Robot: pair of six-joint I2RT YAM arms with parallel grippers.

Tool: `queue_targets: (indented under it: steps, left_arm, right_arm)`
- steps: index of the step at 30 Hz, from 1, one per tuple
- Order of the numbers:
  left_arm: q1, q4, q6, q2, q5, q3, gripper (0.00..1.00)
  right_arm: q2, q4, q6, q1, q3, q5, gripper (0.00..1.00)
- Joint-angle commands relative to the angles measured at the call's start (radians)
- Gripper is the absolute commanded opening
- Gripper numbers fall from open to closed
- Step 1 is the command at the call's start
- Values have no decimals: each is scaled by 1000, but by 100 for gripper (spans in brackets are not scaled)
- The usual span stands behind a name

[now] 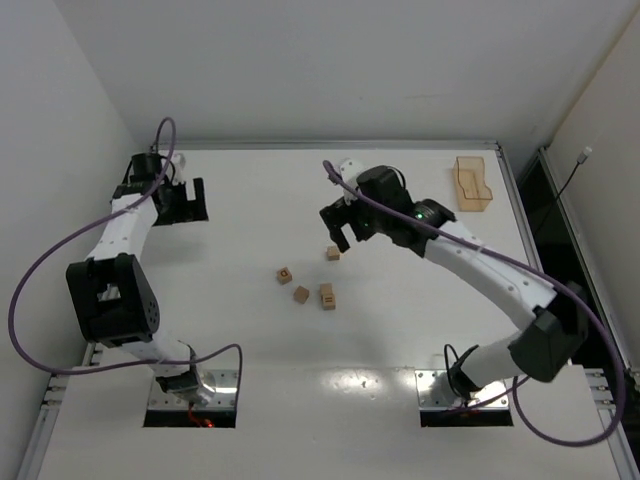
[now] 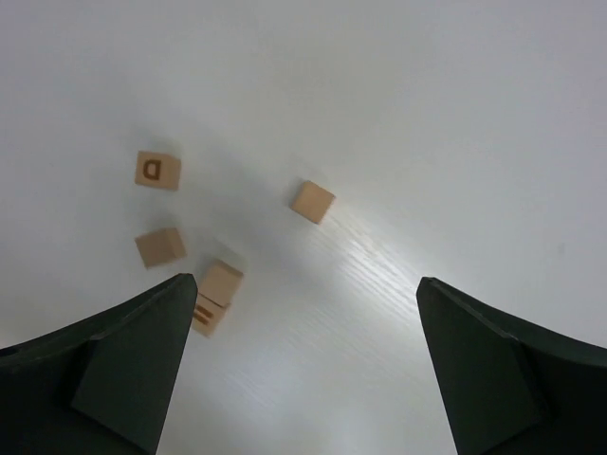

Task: Build the wood block tower

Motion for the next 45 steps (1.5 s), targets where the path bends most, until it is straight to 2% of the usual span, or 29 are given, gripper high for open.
queue_targets:
  steps: [1,2,5,7,10,13,14,16,19,21,26,30,34,40,45]
  left_arm:
    - [-82,-41,107,-49,27,32,100]
    - [-133,-41,142,-66,43,20,100]
    - [-262,-57,217,-133,129,-16,100]
    - [-364,-141,246,-117,164,13,100]
    - [-421,-207,265,-103,301,0,95]
    - [-495,-164,196,-93,268,-57,85]
    - [-530,-164,185,-80,249,-57,82]
    - [-561,-153,168,-58,216,-69,81]
    - [-651,-120,136,-35,130,-69,81]
    - [-691,-94,115,-20,59,-69,81]
    - [-751,-54,79,100,-27,-19,78]
    - [-751,-22,79,147,-108,-19,75]
    - [-751,3,146,173,-127,-30,73]
    - [-751,14,254,222,-92,-39,68]
    - [-751,-8,321,242,10,-39,66]
  right_arm:
    - [-82,-10,-296,-24,-108,-9,99]
    - [-91,-33,-368,-34,-139,4,99]
    - [-146,-73,-441,-70,-222,129,97]
    - [-187,-109,-475,-112,-259,162,96]
    - [-221,-119,-499,-184,-315,198,99]
    - [-221,-119,-515,-247,-351,240,100]
    - [-208,-119,-499,-307,-351,240,100]
    - [-163,-119,-475,-385,-313,172,100]
    - [-96,-181,-388,-610,-227,43,100]
    - [-74,-195,-387,-674,-181,10,100]
    - [7,-248,-367,-784,-109,-82,100]
    - [16,-257,-367,-812,-90,-117,100]
    - [26,-266,-367,-821,-70,-156,100]
    - [26,-275,-376,-843,-70,-156,100]
    - [26,-284,-386,-852,-70,-156,100]
